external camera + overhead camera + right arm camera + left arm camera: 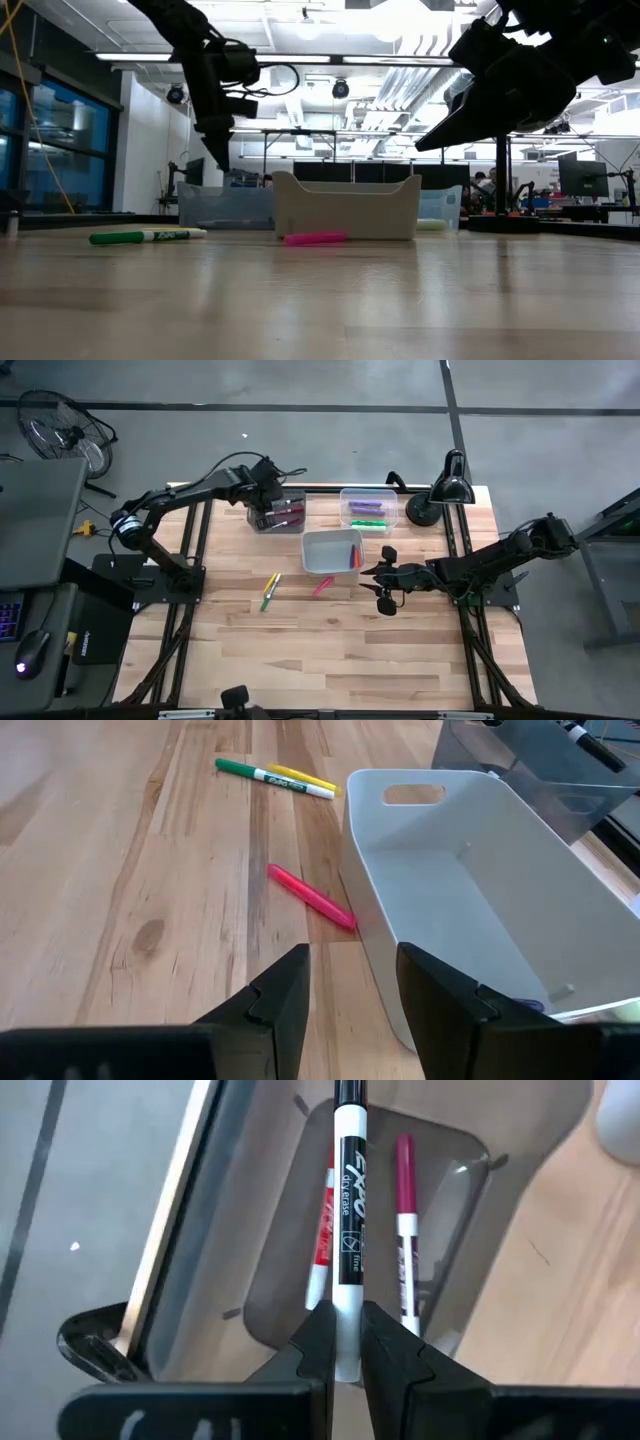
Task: Pick & Place Markers
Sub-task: Put the black marker into the black bin
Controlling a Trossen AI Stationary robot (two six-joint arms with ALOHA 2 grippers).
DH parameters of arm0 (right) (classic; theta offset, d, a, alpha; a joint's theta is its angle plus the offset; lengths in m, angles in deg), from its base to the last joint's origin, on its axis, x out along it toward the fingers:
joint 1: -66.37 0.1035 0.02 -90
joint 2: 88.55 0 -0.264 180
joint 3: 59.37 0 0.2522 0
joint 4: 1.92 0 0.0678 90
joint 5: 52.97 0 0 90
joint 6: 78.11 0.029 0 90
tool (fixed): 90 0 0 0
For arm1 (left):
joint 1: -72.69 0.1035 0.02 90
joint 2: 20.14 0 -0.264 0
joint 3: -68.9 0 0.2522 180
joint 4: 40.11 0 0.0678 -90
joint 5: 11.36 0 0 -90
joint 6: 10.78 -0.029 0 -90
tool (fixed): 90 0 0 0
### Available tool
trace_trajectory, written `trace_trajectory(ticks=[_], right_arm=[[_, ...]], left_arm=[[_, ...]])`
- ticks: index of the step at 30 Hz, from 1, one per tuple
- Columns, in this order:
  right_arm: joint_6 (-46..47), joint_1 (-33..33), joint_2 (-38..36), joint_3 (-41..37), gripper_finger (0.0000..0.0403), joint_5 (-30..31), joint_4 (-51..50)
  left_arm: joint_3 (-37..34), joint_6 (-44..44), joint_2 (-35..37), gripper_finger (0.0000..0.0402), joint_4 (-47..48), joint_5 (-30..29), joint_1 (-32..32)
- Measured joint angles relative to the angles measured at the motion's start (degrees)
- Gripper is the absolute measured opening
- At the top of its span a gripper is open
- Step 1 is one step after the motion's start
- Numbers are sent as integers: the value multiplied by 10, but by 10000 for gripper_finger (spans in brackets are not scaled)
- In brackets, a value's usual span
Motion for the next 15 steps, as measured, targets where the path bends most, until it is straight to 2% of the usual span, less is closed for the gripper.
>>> trace_trajectory(ticks=[10, 15], right_arm=[[0, 0, 0, 0, 139, 0, 0], [0, 0, 0, 0, 139, 0, 0]], left_arm=[[0, -25, -4, 26, -1, 117, 75], [0, -27, -30, 26, 6, 143, 86]])
